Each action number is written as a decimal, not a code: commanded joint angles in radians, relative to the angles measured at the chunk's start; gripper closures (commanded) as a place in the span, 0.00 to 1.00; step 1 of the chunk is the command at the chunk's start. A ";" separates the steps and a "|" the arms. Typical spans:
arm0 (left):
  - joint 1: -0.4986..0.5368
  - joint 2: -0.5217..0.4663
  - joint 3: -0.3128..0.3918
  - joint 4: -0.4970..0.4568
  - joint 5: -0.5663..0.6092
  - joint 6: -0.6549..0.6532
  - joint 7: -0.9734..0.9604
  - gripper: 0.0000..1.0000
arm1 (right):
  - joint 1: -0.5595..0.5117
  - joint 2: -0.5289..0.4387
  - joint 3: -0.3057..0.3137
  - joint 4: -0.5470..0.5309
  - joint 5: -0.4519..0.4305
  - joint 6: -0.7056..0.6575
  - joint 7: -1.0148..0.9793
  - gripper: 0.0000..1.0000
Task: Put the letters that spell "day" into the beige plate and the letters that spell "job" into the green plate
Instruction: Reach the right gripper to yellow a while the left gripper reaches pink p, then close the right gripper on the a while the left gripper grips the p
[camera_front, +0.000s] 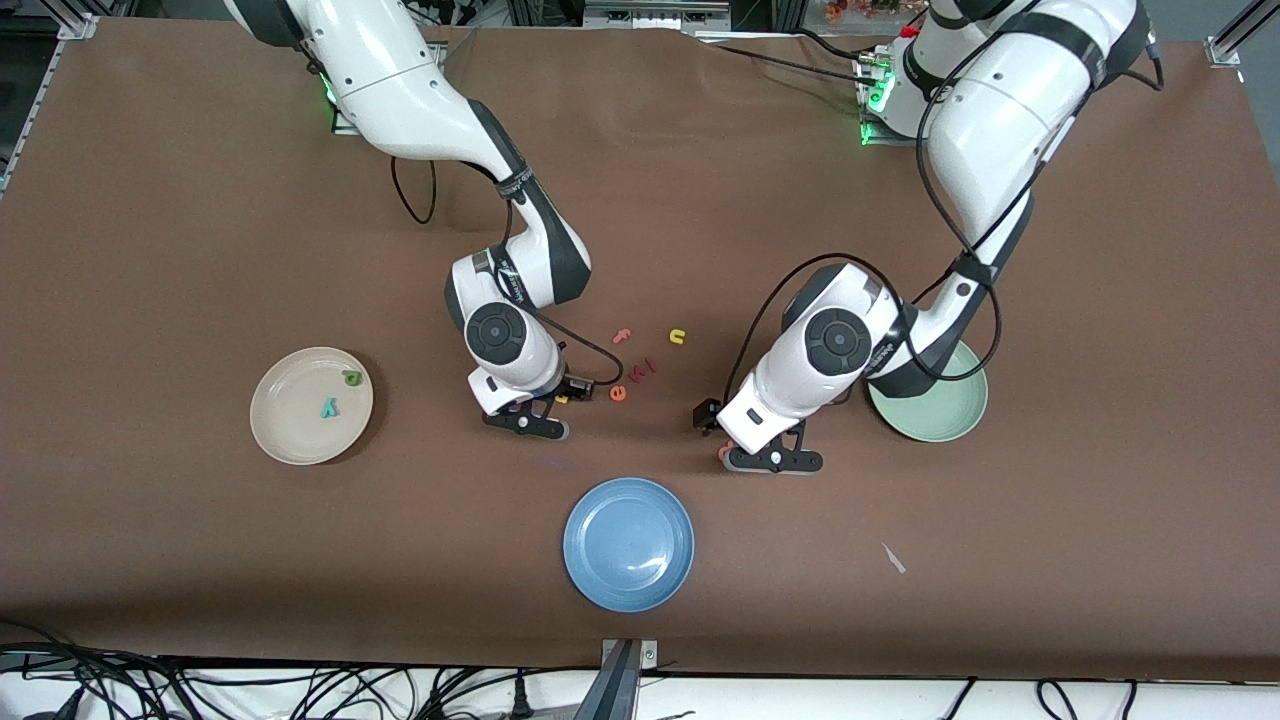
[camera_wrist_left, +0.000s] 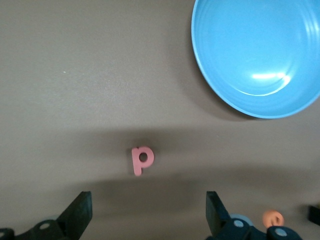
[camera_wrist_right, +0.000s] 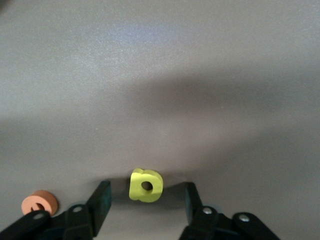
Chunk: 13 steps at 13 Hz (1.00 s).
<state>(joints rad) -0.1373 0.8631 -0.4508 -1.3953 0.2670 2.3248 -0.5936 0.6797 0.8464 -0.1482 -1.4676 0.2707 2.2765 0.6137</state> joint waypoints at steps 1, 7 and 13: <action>-0.115 0.030 0.124 0.068 -0.008 0.005 -0.006 0.00 | -0.006 0.023 0.006 0.033 0.024 0.000 -0.009 0.45; -0.179 0.140 0.199 0.208 -0.005 0.008 0.008 0.00 | -0.008 0.023 0.006 0.033 0.025 0.001 -0.006 0.62; -0.188 0.143 0.199 0.193 0.001 0.007 0.008 0.22 | -0.005 0.023 0.006 0.033 0.056 0.006 -0.009 0.65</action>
<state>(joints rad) -0.3046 0.9922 -0.2647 -1.2386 0.2672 2.3389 -0.5955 0.6758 0.8455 -0.1495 -1.4622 0.2991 2.2763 0.6139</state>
